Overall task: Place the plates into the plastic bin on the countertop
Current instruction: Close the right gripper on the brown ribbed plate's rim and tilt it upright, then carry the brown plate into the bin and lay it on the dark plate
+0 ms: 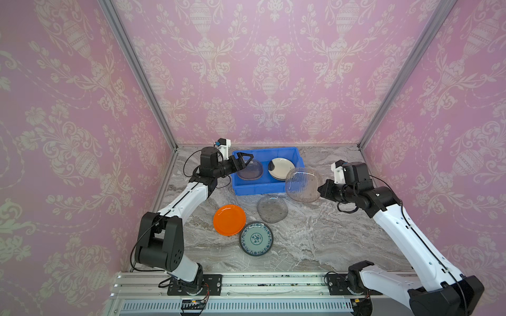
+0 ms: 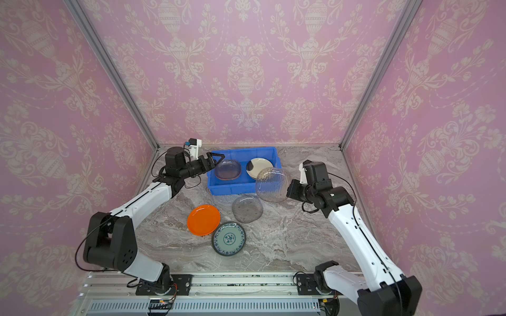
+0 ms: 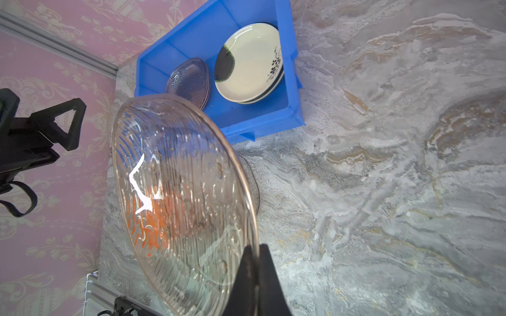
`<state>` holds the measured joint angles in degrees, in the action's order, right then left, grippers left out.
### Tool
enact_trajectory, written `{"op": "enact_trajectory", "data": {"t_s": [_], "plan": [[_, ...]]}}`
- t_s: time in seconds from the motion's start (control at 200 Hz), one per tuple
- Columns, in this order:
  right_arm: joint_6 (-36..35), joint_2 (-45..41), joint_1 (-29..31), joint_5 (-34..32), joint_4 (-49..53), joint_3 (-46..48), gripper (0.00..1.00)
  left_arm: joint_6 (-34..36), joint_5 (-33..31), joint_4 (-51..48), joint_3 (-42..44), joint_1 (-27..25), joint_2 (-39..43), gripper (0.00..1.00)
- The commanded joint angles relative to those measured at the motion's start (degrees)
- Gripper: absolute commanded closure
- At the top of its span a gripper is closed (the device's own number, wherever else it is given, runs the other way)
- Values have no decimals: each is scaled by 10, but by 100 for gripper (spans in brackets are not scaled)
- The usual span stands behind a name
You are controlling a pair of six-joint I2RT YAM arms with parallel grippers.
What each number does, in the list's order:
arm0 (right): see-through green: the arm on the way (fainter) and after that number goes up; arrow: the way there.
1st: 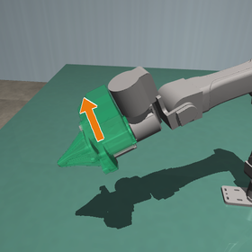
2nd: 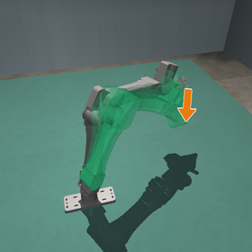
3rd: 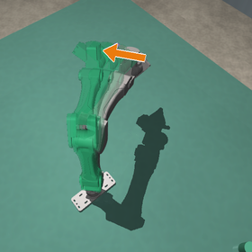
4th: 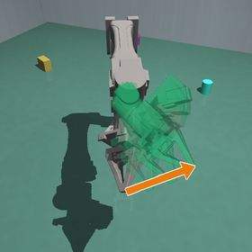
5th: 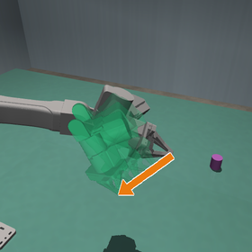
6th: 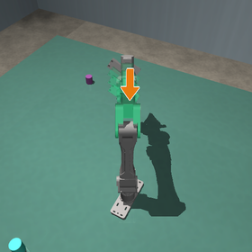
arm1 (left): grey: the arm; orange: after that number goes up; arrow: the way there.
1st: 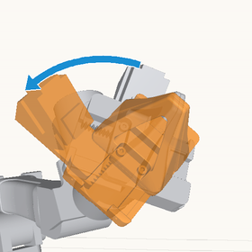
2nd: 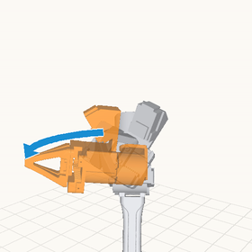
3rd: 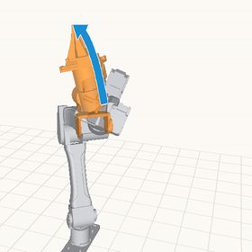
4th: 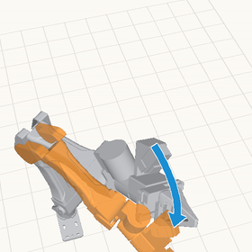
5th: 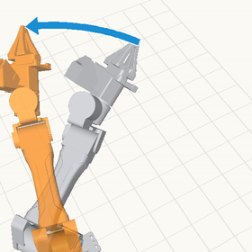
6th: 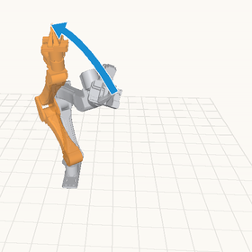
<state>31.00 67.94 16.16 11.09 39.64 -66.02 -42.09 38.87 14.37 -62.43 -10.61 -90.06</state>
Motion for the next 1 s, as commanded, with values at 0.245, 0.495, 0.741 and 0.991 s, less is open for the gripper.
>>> {"op": "enact_trajectory", "data": {"t_s": [0.245,0.495,0.741,0.991], "plan": [[11,250,24,22,-151,-174,100,-74,50,97,-59,11,-48,11],[-16,435,43,67,-100,-369,100,-52,24,77,-43,11,-36,11],[-39,599,65,91,-17,-563,100,-27,16,43,-46,11,-38,11],[-54,717,78,110,74,-714,100,7,6,2,-50,11,-34,10]]}}
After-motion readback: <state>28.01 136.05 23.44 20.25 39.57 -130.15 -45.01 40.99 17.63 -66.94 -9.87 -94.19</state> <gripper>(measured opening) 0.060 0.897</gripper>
